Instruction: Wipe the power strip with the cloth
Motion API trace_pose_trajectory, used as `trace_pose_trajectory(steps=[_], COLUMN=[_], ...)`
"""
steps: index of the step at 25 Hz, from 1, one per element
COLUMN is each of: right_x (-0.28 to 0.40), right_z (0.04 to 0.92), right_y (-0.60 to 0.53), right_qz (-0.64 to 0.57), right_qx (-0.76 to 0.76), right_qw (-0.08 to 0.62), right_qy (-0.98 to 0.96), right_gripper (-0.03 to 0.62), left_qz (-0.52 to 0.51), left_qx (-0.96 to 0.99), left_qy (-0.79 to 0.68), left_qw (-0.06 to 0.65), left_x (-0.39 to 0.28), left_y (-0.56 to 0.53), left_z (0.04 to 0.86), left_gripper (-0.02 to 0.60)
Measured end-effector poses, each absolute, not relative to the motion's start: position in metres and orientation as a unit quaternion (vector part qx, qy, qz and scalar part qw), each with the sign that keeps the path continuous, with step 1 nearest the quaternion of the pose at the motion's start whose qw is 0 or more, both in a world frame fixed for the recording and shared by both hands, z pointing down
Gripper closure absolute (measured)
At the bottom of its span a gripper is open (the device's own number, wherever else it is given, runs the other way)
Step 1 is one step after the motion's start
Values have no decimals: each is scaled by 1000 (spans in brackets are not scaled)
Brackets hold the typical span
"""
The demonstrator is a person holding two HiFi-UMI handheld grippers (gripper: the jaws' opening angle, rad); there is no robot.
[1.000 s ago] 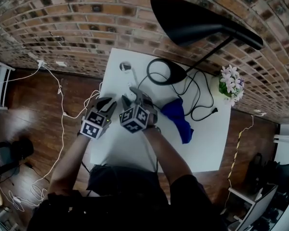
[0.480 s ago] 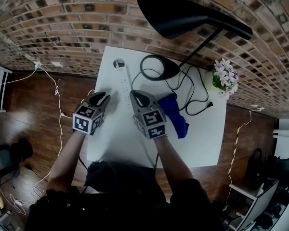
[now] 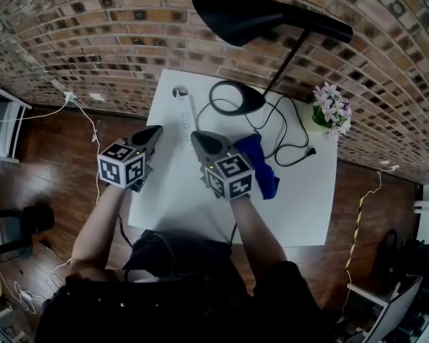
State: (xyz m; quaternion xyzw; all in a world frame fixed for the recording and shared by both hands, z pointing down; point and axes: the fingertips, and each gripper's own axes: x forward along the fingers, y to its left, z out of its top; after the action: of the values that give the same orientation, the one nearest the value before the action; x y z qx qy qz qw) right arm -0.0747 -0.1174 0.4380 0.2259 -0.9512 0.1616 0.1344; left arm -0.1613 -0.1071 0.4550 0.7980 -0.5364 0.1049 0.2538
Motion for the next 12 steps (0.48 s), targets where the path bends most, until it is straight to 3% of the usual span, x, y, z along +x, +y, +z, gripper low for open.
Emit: trace_pose_trajectory(steps=[12], right_x=[-62], right_z=[413], right_y=[-43], right_qz=[168], right_qx=[132], right_qw=[139], right_qy=[-967], right_gripper=[603], left_qz=[78], left_qx=[782], left_qy=[-569], left_qw=[242], left_x=[-107], left_y=[-53], left_z=[415], left_gripper=[589])
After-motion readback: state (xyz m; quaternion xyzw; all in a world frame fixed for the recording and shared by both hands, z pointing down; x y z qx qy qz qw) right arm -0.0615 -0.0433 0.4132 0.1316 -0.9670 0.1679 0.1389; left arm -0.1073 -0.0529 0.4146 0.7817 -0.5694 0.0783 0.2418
